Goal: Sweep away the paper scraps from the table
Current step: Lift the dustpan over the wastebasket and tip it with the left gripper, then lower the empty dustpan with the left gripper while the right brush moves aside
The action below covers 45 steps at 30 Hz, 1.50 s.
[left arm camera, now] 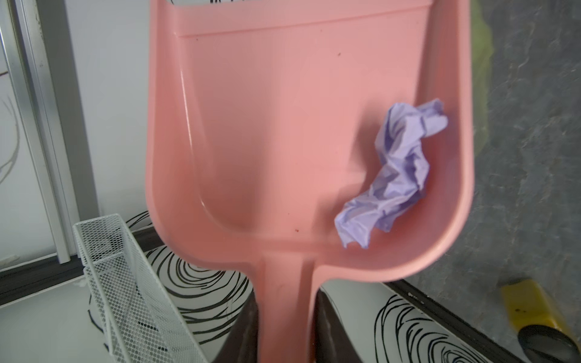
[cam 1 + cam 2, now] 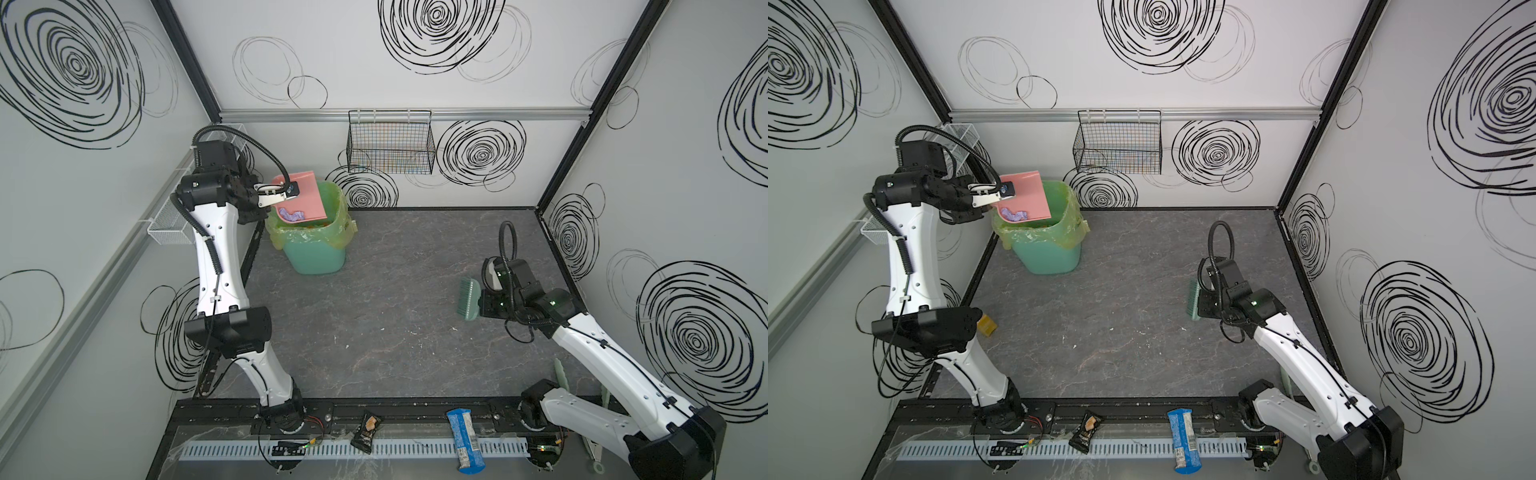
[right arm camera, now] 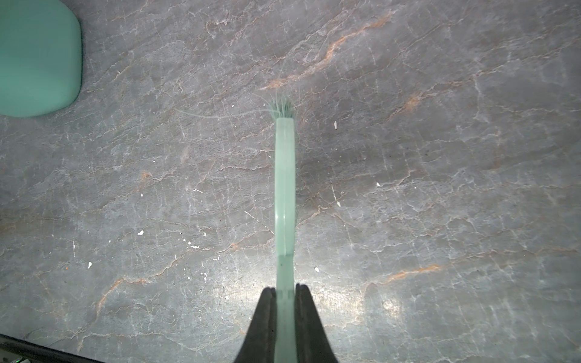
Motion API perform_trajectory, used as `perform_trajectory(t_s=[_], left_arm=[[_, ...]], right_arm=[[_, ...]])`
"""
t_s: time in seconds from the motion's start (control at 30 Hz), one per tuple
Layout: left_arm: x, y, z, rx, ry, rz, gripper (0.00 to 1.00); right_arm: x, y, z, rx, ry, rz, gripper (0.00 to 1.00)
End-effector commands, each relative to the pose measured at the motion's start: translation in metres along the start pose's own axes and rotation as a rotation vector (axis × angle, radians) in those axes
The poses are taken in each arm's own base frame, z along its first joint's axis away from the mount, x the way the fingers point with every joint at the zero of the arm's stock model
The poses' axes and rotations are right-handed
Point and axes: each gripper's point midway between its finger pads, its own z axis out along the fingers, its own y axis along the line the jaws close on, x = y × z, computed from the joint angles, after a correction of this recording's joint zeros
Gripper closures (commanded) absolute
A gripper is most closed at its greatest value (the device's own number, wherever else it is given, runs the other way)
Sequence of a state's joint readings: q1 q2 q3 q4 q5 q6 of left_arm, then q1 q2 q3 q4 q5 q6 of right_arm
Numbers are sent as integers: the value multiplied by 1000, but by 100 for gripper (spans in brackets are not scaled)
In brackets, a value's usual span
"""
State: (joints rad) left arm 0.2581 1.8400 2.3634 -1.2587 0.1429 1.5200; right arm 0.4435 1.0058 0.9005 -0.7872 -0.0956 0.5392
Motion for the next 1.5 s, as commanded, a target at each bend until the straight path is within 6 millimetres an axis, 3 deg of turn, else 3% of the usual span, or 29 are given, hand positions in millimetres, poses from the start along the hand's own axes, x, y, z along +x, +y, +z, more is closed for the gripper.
perform_trajectory(t_s=[0.0,0.33,0.57,0.77,0.9,0.97,1.03,1.17,1.3,1.47], left_arm=[[12,26,-2,-115,120,89,100],[8,55,9,-317,331,312,100],[-4,75,-3,-428,351,344,100],[-18,82,-23,-483,279,317,100],[-56,74,-62,-451,91,235,100],[-79,58,-84,-414,-26,205,100],[-101,29,-104,-349,-151,174,100],[-132,-46,-113,-161,-346,122,100],[-151,-139,-83,34,-468,65,100],[-162,-242,-19,225,-517,-21,100]], right_arm=[[-6,2,-3,-20,-40,14,100],[-2,-2,-3,-9,-41,10,100],[3,-3,0,-17,-40,14,100],[2,-6,1,2,-47,0,100],[-2,-7,4,21,-45,-6,100],[-6,-6,4,18,-57,-3,100],[-13,0,1,-6,-84,0,100],[-34,9,-12,-65,-157,38,100],[-63,14,-29,-160,-236,98,100],[-96,4,-42,-260,-328,201,100]])
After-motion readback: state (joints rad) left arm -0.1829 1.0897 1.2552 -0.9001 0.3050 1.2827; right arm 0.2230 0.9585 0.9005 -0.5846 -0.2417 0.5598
